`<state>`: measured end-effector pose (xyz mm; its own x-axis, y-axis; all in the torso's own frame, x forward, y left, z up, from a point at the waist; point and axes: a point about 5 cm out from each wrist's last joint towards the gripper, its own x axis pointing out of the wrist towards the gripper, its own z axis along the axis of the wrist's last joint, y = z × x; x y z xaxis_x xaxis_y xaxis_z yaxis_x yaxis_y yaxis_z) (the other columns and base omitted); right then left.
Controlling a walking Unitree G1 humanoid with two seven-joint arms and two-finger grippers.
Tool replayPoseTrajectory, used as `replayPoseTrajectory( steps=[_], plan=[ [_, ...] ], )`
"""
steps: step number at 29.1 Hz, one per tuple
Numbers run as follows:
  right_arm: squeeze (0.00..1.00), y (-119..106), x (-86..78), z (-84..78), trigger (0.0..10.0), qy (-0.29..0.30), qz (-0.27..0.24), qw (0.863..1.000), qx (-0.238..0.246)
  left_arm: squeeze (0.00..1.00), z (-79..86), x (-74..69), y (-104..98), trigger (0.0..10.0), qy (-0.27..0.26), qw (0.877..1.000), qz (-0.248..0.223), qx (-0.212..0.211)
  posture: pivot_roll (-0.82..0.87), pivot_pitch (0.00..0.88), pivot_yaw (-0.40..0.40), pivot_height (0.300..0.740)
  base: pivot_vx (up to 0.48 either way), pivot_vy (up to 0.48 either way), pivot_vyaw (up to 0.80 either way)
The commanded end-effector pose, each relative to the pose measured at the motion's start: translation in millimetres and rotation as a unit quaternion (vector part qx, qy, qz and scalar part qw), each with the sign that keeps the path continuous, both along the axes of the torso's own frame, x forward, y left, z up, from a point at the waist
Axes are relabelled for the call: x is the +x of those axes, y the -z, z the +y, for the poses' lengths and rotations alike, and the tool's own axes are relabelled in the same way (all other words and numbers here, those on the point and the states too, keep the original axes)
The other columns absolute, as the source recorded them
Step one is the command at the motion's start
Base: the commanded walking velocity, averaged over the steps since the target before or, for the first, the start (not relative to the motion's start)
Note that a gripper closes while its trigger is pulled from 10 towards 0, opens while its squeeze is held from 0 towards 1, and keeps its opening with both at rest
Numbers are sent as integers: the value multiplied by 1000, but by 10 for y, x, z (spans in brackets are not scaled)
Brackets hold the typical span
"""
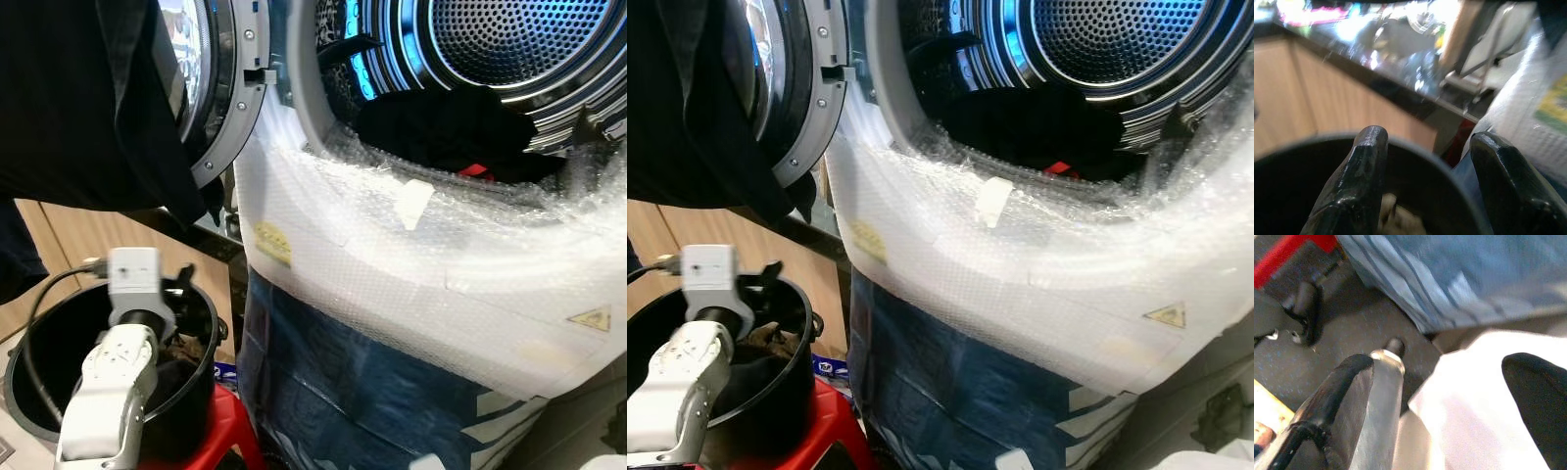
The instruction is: Clothes washing
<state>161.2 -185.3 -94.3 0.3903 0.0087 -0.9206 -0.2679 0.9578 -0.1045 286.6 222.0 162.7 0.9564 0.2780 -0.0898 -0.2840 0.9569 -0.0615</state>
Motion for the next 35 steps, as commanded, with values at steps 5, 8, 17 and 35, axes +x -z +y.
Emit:
replayPoseTrajectory(
  steps=[5, 8, 17, 35],
  plan=[
    [0, 5, 5, -19, 10000, 42, -14, 999, -22, 0, 168, -143, 126, 10000, -99, 992, 65, -41, 110, 0, -15, 740, 0, 0, 0],
    [0, 21, -27, -10, 10000, 7, -4, 999, -40, 1000, 236, -194, 171, 10000, -115, 988, 82, -59, 107, 6, -23, 740, 0, 0, 0],
    [0, 9, 10, 3, 10000, -4, -3, 999, -43, 1000, 417, -230, 404, 10000, -129, 975, 127, -132, 123, 31, -31, 740, 0, 0, 0],
    [0, 38, -50, 43, 10000, -47, 12, 998, -47, 1000, 406, -171, 292, 10000, -93, 975, 149, -136, 123, 28, -19, 740, 0, 0, 0]
  ],
)
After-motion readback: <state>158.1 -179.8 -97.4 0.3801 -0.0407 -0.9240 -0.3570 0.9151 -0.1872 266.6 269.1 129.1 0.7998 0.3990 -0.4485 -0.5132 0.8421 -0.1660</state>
